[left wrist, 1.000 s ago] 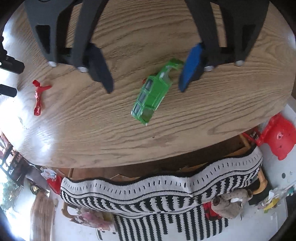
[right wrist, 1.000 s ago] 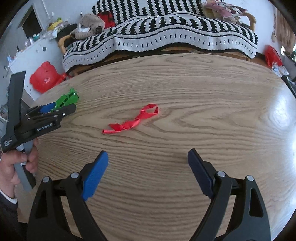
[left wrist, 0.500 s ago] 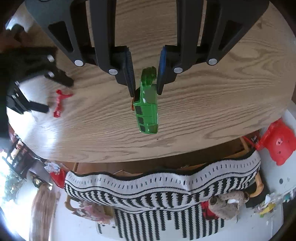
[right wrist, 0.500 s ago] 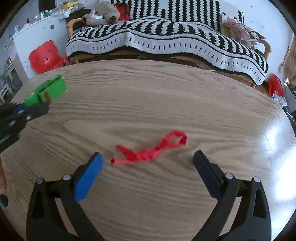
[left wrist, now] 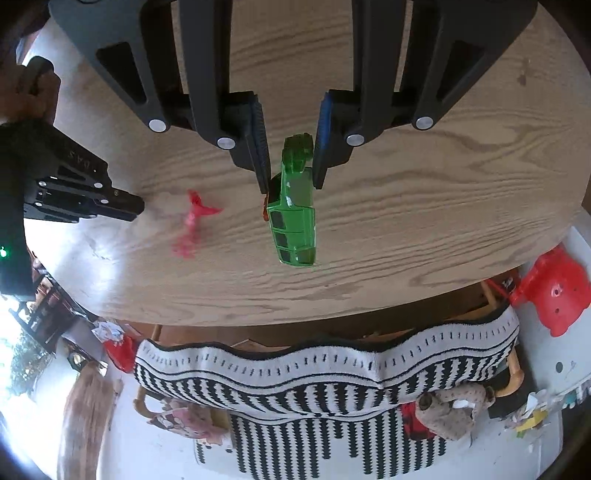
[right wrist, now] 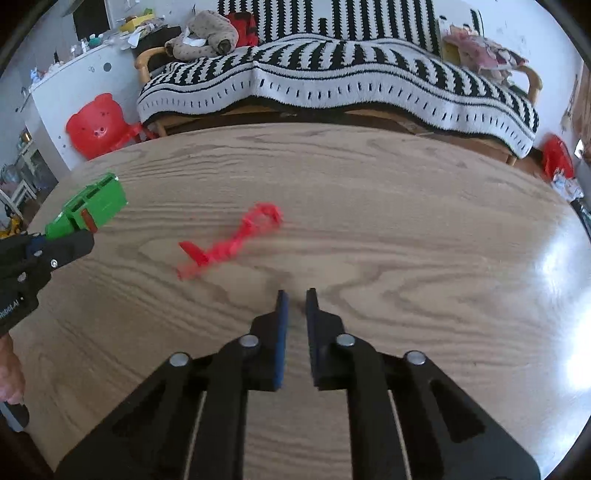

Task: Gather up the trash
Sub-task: 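Grasp the green toy truck with the left tool while the right tool grasps the red ribbon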

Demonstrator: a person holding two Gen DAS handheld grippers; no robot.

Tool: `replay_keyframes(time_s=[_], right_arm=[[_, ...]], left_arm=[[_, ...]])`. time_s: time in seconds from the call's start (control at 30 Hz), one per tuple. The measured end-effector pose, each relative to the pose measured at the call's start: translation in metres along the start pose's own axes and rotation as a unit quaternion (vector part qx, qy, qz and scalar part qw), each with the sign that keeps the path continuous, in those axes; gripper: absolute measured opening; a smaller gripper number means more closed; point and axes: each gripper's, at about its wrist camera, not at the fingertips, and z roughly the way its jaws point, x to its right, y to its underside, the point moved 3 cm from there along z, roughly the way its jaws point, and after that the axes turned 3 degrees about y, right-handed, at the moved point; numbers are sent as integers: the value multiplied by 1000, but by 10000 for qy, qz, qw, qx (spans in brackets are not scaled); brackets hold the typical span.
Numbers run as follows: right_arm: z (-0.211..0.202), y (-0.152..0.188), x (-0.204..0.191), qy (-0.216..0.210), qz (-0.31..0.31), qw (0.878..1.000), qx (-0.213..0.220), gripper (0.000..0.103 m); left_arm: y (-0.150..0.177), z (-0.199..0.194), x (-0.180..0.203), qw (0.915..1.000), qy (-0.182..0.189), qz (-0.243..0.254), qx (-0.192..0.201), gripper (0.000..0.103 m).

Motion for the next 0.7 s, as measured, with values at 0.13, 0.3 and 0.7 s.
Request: replay_keyframes(time_s=[0.13,0.3,0.7], right_arm=[[-11,6,4,-159,127,9998,-2,5],[-5,4,-4,-435,488,9978,-122,57],[33,-40,-55,202,451,9987,105,71]], left_arm=[[3,-19,7,9999,52,-33,105,22],[5,-44,0,9992,63,-266,277,22],[11,-40,-18,9977,172,-652,98,22]])
